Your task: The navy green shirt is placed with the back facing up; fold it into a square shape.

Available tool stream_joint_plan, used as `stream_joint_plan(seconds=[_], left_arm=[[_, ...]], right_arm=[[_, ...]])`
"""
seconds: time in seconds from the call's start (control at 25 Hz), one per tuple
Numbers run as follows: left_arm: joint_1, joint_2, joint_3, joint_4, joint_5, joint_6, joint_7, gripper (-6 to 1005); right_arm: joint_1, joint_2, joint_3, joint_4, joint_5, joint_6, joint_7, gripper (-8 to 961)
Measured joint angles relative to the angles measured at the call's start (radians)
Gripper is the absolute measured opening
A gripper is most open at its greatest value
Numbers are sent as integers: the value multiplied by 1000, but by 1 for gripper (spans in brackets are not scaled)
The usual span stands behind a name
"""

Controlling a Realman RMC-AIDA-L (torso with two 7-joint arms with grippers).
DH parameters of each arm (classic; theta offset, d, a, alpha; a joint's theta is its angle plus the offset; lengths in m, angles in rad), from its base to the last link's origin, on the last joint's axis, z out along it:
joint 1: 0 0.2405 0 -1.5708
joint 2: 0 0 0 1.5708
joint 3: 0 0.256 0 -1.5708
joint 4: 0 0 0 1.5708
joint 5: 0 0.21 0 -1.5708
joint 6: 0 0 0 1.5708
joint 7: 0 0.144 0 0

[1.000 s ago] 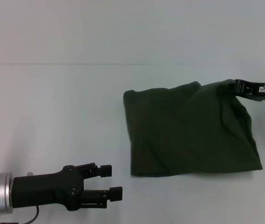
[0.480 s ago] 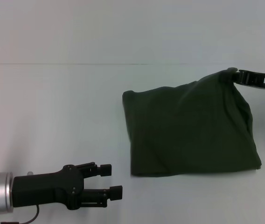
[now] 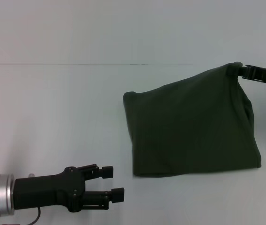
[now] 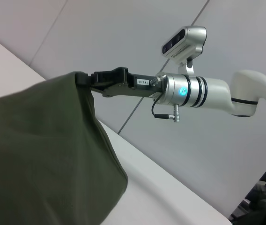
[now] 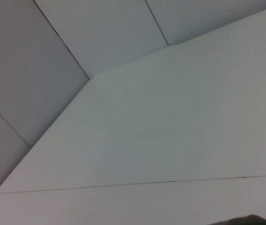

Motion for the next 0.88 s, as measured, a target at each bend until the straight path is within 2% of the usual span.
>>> stream_joint_plan(seconds=[0.48,0.88], left_arm=[[-1,-4,9,-2,0,0,-2,920],[0,-6,9,-1,2,4,-2,921]], right_arm=[[-8,10,-16,61,9,128,-15,104],[-4,33,-31,81,9,248,-26,126]])
